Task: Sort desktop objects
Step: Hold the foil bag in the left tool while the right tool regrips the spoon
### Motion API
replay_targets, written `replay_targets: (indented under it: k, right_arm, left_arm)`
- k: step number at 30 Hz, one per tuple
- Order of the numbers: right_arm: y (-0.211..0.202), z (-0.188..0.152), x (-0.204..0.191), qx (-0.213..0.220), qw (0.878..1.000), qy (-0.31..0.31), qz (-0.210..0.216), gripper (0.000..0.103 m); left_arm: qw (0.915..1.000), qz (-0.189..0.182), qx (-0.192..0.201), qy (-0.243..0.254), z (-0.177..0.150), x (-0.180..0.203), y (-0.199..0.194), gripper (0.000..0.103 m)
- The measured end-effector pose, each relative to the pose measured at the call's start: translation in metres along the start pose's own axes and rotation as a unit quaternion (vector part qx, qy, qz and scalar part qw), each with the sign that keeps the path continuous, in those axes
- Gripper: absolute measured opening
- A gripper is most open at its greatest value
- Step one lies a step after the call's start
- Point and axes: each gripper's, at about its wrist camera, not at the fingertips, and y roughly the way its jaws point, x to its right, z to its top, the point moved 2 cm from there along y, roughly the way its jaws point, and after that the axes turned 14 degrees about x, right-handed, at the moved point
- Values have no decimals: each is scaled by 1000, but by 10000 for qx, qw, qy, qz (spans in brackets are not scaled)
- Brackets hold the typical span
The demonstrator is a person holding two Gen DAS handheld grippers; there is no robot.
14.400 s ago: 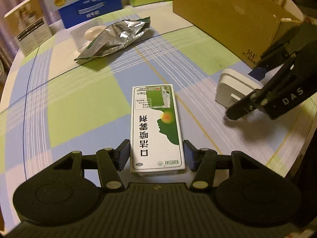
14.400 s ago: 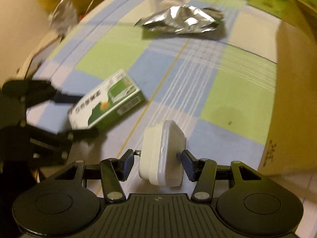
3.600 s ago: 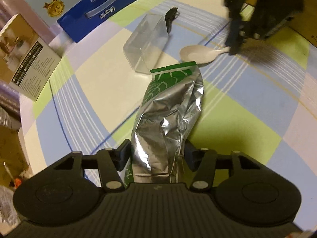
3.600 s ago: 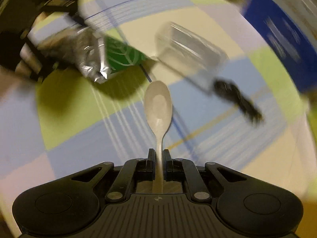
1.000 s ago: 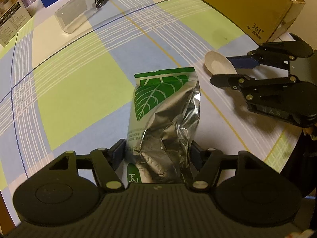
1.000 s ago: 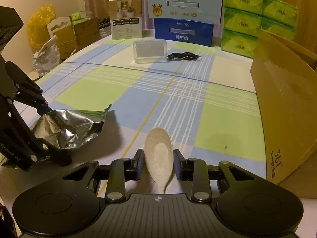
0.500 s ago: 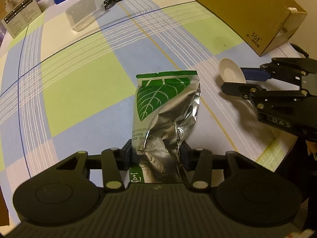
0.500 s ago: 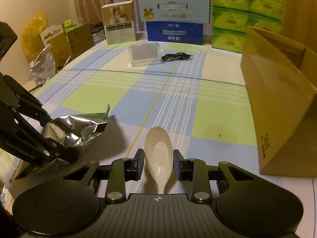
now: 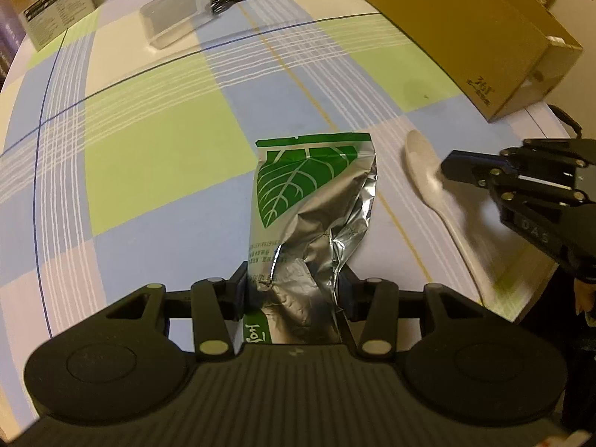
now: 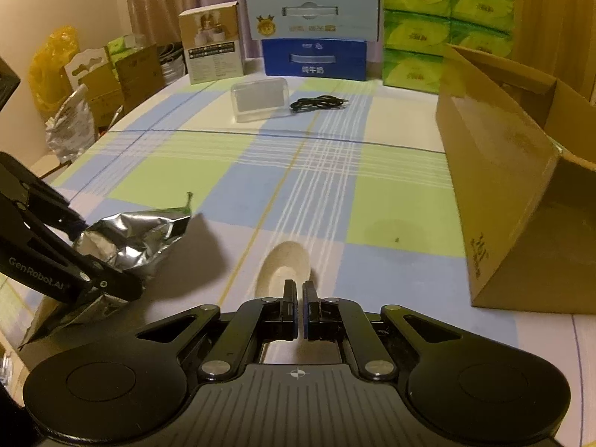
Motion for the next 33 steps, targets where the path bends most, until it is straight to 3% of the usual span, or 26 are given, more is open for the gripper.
replay_targets:
  k: [1,3,4,5,12,16,18,21,26,29,31,33]
  right_arm:
    - [0,0,0,15,10000,19,-9,4]
    - [0,0,-1,59,10000,45,31,37]
    - [0,-1,-3,89,10000,39,22,67]
    - [0,-1,-5,137,9999,65,26,71]
    - [17,-7,-18,50,9997,156,-183,70]
    - [26,-11,-24,74,9992,103,-373,52]
    - [28,-13,-28,139,9988,-2,-470,48]
    - [28,-13,-30,213,9988,-81,-433,28]
    - [27,-13,-27,174,9992,-30,-367,28]
    - [25,-11,-25,165,9993,57,-328,28]
    - [22,-10,-24,183,9993,97,-319,28]
    - [20,-8,-23,195,9992,140,-312,28]
  left_arm:
    - [10000,-8,20,-34,0,-1,0,41]
    - [10000,11,57,-55,2,-3,-1,42]
    - [9999,40,79,-47,3,-3,-1,42]
    - [9999,63,101,-41,3,-4,0,42]
    - [9997,147,165,94,6,-1,6,46]
    - [9994,160,194,242,7,2,8,52]
    - [9992,150,173,322,7,3,9,54]
    - [9990,129,151,397,7,4,12,62]
    - [9986,105,57,509,6,5,21,70]
    - [9989,68,9,454,6,3,23,67]
    - [9989,75,-19,459,7,3,21,50]
    - [9987,82,-35,503,9,4,17,41]
